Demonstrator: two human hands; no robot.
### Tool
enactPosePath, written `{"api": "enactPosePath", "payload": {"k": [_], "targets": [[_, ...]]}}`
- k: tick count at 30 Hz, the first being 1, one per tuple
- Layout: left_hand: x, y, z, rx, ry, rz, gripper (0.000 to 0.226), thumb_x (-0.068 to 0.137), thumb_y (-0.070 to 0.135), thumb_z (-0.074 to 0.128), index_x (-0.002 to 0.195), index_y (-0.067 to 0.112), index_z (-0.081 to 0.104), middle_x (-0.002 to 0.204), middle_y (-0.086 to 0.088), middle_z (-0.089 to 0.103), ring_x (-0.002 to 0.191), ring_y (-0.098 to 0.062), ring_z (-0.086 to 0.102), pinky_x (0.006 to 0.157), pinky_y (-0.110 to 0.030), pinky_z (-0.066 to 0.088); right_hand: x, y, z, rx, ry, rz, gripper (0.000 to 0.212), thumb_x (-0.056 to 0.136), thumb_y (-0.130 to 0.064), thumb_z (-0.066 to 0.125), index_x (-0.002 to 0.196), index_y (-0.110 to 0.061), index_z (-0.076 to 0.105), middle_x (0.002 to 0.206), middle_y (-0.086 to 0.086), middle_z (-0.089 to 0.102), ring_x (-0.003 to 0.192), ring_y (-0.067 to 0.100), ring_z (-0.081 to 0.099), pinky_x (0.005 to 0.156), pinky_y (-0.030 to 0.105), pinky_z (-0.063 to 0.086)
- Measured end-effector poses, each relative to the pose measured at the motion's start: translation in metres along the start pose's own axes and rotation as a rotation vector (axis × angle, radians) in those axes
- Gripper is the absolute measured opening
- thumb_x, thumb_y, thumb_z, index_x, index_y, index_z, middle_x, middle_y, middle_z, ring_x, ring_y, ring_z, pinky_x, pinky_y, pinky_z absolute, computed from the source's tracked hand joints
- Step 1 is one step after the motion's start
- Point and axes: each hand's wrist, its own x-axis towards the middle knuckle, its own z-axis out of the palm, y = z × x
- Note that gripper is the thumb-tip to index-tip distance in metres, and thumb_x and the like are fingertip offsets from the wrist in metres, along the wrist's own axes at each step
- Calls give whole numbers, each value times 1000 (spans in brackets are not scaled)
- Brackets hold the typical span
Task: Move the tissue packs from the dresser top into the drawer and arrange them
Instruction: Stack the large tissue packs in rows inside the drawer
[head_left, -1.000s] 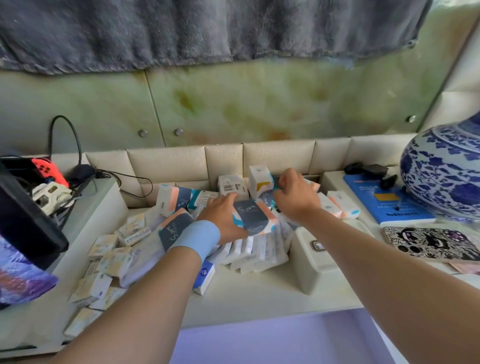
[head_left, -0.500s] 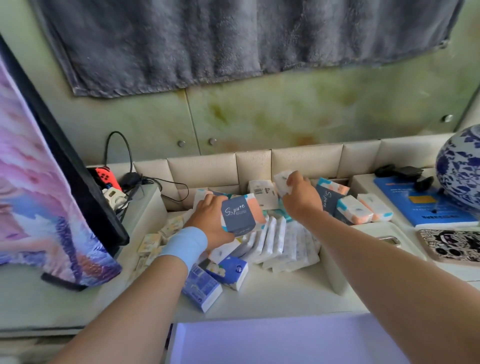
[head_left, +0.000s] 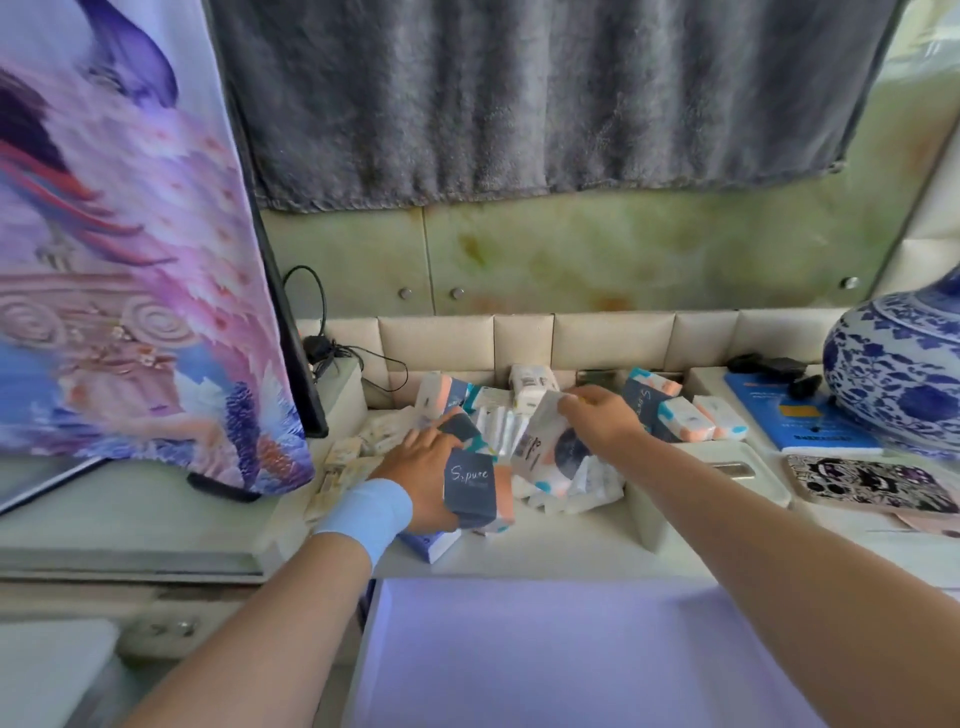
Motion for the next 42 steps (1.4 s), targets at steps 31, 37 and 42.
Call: {"api": "enactPosePath", "payload": {"k": [31, 37, 42], "targets": [[-88, -13, 203, -41, -491, -150, 125, 59, 51, 87, 152, 28, 6, 142, -4, 31, 133, -28, 32, 99, -46, 45, -80, 197, 104, -49, -509, 392, 29, 87, -7, 60, 114, -13, 51, 93, 20, 61, 66, 29, 61, 75, 45, 62], [-73, -11, 213, -262, -458, -196, 64, 85, 24, 63, 143, 21, 38, 136, -5, 34, 132, -25, 30, 110, -42, 36, -77, 214, 96, -400, -534, 214, 81, 75, 6, 66, 138, -37, 40, 118, 12, 54, 78, 27, 64, 56, 34, 59], [-66, -22, 208, -287, -288, -154, 51, 80, 13, 69, 123, 29, 48, 125, 3, 38, 121, -19, 38, 102, -35, 40, -74, 218, 92, -598, -479, 137, 63, 73, -21, 79, 126, -25, 46, 109, 7, 57, 78, 23, 60, 48, 29, 52]]}}
